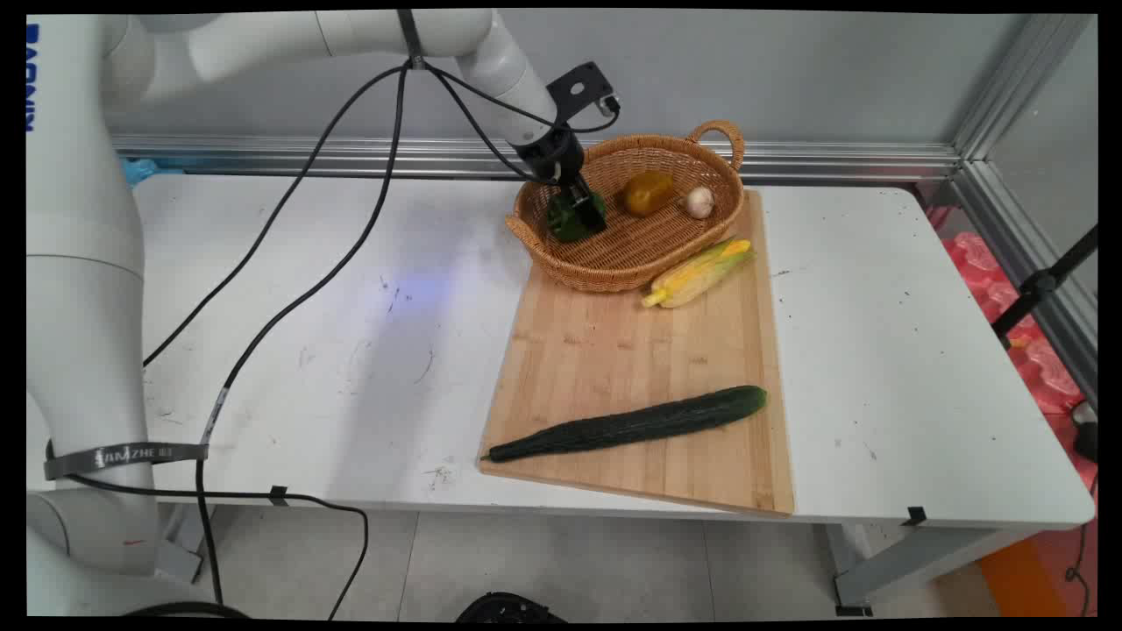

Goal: Pick up the cucumber from the cutting board

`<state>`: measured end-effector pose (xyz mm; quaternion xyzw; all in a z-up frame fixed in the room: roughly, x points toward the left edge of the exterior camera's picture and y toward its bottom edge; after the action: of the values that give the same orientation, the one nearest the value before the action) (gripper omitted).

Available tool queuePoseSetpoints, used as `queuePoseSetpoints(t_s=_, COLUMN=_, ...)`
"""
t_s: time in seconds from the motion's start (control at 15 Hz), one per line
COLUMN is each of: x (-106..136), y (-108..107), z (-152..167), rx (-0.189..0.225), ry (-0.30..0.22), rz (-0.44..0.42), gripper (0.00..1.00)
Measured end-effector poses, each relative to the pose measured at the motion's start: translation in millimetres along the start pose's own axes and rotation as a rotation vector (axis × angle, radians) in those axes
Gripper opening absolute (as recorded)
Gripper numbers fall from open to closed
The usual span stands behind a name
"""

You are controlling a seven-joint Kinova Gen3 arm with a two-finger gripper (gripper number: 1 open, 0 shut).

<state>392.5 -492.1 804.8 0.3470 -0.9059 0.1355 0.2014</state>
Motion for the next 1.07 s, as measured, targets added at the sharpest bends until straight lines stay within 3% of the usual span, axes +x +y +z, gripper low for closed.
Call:
queuePoseSetpoints(t_s=0.27, x=2, y=2, z=-15, rx=0.001, ry=0.015, rz=0.009, gripper=1.0)
queuePoseSetpoints(t_s=0.6, x=6, y=17, z=-58, rx=-0.007, ry=0.031, rz=0.028, gripper=1.0)
queuePoseSetpoints(t_s=0.87, x=5, y=33, z=-92, rx=-0.032, ry=0.032, rz=0.058, gripper=1.0)
queuePoseSetpoints(t_s=1.07, x=-1, y=50, z=-126, rx=-0.076, ry=0.023, rz=0.096, gripper=1.0)
